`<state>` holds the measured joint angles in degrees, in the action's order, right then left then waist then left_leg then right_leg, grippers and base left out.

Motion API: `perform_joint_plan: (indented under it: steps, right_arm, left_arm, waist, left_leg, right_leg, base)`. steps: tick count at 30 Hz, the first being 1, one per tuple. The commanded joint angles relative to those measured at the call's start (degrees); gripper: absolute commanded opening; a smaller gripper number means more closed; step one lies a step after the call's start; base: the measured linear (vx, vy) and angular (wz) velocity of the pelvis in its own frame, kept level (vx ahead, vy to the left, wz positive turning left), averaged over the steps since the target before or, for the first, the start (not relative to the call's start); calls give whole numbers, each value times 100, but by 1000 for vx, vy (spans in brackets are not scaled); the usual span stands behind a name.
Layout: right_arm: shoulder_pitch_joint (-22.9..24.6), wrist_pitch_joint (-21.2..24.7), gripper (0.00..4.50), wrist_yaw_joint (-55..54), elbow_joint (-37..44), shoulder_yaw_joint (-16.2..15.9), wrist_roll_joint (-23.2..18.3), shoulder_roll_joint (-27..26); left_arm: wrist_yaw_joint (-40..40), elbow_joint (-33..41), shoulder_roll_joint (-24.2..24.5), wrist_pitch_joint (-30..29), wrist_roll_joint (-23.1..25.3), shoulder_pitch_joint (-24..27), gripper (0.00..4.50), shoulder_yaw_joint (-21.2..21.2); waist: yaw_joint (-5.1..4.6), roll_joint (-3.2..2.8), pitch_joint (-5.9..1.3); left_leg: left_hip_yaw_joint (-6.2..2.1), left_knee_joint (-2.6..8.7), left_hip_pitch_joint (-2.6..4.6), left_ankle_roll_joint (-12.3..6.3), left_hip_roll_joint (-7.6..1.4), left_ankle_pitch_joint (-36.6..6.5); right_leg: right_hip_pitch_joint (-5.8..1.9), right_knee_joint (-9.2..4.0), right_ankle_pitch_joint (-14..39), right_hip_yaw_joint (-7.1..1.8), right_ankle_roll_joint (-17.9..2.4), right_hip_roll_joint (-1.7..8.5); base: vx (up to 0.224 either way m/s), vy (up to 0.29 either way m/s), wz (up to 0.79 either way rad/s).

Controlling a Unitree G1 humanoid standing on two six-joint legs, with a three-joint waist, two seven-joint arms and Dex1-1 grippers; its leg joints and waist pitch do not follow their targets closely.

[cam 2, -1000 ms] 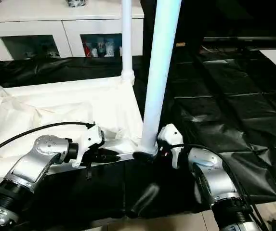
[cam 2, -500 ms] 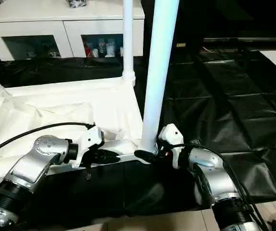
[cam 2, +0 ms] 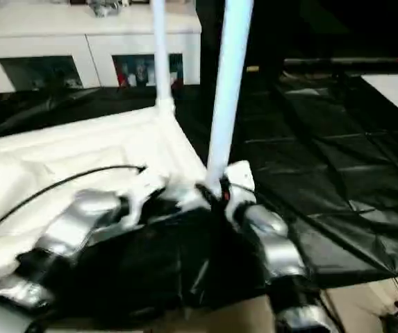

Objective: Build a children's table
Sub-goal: Rotate leg to tighten

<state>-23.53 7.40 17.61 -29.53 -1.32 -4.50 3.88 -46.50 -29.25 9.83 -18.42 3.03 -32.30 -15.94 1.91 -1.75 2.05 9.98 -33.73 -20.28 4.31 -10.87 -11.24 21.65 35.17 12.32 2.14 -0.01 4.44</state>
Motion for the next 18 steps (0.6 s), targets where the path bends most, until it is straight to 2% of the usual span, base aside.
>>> perform_joint_plan:
  steps: [1, 3, 5, 7, 8, 11, 13, 15, 17, 18]
  right_arm:
    - [-176, 214, 270, -836, -543, 11, 32, -458]
    - [-264, 223, 270, -1039, -649, 65, 18, -616]
    - [-386, 271, 270, -1334, -769, 153, 5, -815]
    - [-573, 224, 270, -1430, -968, 37, 161, -943]
    - [-637, 11, 270, -1205, -1029, -118, 273, -925]
    - [-646, -65, 270, -1185, -1028, -26, 201, -946]
    - [-636, -82, 325, -1156, -998, 131, 56, -965]
    - [-595, -138, 339, -1056, -920, 187, 0, -924]
    - [-596, -196, 367, -1020, -911, 199, 21, -892]
    - [-598, -302, 379, -951, -901, 158, 90, -832]
  left_arm:
    - [1191, -726, -453, -204, 145, -98, 0, 130]
    - [1382, -898, -567, -158, 201, -165, 0, 137]
    - [1556, -1058, -706, -82, 227, -218, 0, 155]
    - [1573, -1151, -847, -26, 233, -261, 0, 124]
    - [1438, -1136, -877, 22, 226, -274, 0, 60]
    - [1332, -1136, -859, 97, 243, -279, 0, 16]
    - [1257, -1140, -818, 153, 263, -269, 0, 10]
    - [1146, -1121, -731, 204, 277, -241, 0, -8]
    - [1063, -1116, -680, 251, 270, -232, 0, -17]
    - [933, -1073, -628, 322, 258, -203, 0, -34]
  waist:
    - [-12, 38, -220]
    - [16, 46, -219]
    - [27, 47, -215]
    - [18, 53, -218]
    - [24, 59, -216]
    - [29, 66, -213]
    - [27, 63, -209]
    - [22, 45, -198]
    - [2, 60, -187]
    - [-5, 60, -185]
  left_leg:
    - [-49, 467, 47, 34, -163, -1455]
    - [-49, 470, 69, 26, -158, -1552]
    - [-61, 489, 53, -16, -170, -1554]
    - [-73, 503, 29, -29, -155, -1571]
    - [-76, 505, 27, -34, -166, -1617]
    - [-77, 512, 15, -73, -165, -1610]
    - [-76, 517, 17, -88, -168, -1636]
    - [-85, 533, 13, -101, -172, -1740]
    - [-95, 552, -8, -86, -166, -1830]
    - [-94, 550, 9, -71, -169, -1878]
  right_leg:
    - [-129, -515, 1384, -216, -1180, 319]
    - [-126, -545, 1513, -216, -1120, 321]
    - [-136, -553, 1494, -217, -1052, 327]
    - [-153, -549, 1579, -206, -997, 332]
    - [-143, -565, 1675, -208, -937, 344]
    - [-146, -575, 1726, -209, -880, 349]
    - [-136, -580, 1732, -212, -873, 347]
    - [-128, -589, 1837, -214, -858, 356]
    - [-131, -617, 2086, -200, -783, 351]
    - [-113, -635, 2207, -209, -758, 359]
  base:
    - [0, 0, 0]
    - [0, 0, 0]
    - [0, 0, 0]
    - [0, 0, 0]
    - [0, 0, 0]
    - [0, 0, 0]
    - [0, 0, 0]
    - [0, 0, 0]
    - [0, 0, 0]
    - [0, 0, 0]
